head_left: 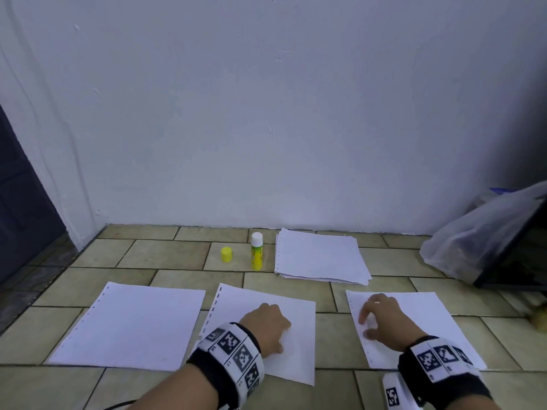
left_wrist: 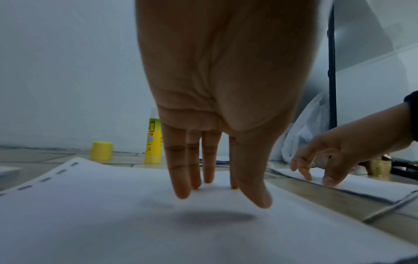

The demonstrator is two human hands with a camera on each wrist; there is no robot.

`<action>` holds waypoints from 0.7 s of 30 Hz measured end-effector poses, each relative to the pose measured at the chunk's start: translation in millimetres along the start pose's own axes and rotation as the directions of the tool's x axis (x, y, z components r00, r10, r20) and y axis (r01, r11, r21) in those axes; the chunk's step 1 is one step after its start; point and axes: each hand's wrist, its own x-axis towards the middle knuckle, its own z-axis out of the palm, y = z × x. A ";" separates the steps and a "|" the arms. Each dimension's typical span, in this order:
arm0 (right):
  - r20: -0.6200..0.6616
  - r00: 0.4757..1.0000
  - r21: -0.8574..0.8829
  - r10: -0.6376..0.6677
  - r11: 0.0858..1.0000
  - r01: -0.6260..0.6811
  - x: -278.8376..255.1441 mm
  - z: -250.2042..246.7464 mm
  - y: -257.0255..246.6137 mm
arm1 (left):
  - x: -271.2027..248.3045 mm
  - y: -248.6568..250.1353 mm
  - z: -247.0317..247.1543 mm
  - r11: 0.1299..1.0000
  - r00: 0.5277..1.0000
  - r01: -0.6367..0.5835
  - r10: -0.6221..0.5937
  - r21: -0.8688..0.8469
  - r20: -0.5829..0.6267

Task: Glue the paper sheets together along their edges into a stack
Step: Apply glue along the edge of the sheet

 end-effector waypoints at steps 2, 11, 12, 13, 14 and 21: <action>-0.036 0.999 0.010 -0.008 1.000 0.009 -0.7 -1.8 -2.1 | 0.4 -8.0 4.7 0.999 0.999 -0.028 0.028 0.023 -0.028; -0.095 0.995 0.008 -0.018 1.000 0.019 10.4 -21.6 -29.2 | -3.0 -25.9 6.4 0.998 0.999 -0.048 0.047 -0.031 -0.015; -0.132 0.991 0.064 -0.035 0.997 0.043 15.8 -24.0 -39.9 | -3.0 -27.3 6.0 0.998 0.998 -0.063 0.063 -0.014 0.009; -0.162 0.986 0.141 -0.045 0.988 0.068 22.6 -26.0 -51.9 | -2.6 -28.3 6.3 0.997 0.997 -0.072 0.072 0.001 0.033; -0.186 0.981 0.221 -0.052 0.971 0.093 30.3 -27.6 -64.8 | -1.7 -28.9 7.4 0.997 0.996 -0.075 0.074 0.014 0.052; -0.204 0.977 0.417 -0.056 0.898 0.139 99.6 -23.8 -135.1 | 8.8 -24.7 16.8 0.995 0.992 -0.050 0.039 0.088 0.122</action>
